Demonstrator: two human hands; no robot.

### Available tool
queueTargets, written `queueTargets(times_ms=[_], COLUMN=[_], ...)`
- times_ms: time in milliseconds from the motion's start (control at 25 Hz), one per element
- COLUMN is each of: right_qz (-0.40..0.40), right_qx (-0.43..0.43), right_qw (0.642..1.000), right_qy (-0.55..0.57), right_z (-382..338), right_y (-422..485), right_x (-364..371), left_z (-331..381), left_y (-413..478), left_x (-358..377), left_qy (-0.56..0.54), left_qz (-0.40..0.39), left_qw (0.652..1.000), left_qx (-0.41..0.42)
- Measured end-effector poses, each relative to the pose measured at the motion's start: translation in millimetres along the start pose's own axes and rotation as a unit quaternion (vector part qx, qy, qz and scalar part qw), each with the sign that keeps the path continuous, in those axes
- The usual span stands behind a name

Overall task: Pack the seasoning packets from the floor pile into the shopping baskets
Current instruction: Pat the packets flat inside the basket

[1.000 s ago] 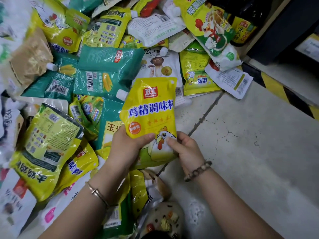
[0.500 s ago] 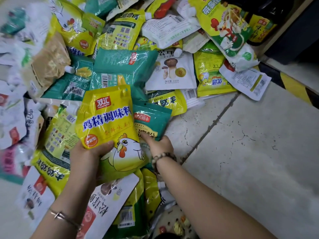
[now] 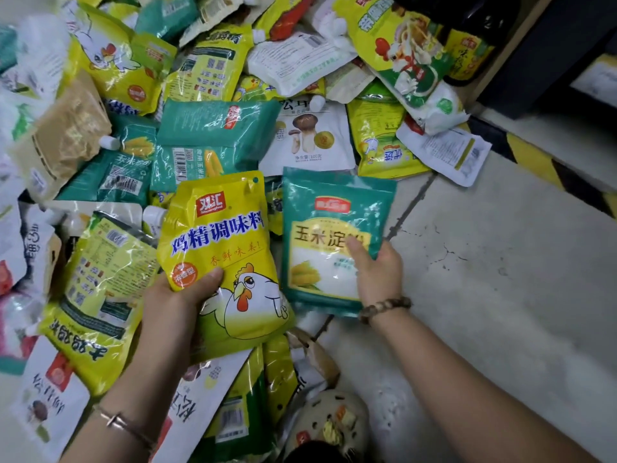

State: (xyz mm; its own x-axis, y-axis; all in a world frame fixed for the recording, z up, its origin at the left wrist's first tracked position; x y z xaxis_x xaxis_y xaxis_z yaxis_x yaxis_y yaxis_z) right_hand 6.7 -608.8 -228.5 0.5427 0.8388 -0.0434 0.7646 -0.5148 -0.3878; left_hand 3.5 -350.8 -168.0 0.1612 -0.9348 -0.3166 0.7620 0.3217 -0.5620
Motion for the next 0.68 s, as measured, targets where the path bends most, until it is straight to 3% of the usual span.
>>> queueTargets(times_ms=[160, 680], right_qz=[0.108, 0.234], right_qx=[-0.086, -0.266], right_qw=[0.990, 0.930], right_qy=[-0.017, -0.100], right_z=[-49.5, -251.1], right_y=[5.9, -42.3], right_x=[-70.9, -231.4], left_z=[28.7, 178.6], left_y=[-25.8, -146.4], left_x=[41.0, 156.7], left_qy=[-0.004, -0.025], left_qz=[-0.062, -0.230], left_qw=[0.997, 0.944], left_qx=[0.038, 0.236])
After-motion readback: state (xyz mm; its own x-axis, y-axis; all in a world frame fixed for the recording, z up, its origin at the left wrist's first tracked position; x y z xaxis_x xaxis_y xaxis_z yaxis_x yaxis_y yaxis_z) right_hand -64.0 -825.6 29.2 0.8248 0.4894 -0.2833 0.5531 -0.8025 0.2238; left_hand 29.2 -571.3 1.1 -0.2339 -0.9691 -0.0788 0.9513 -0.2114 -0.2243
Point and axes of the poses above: each hand's wrist, its own y-axis towards the middle knuckle, its own x-axis out of the palm, z = x × y, the point moved 4 cm from there along y, towards the middle knuckle, and after that the axes turned 6 degrees about y, right-handed, at the moved point
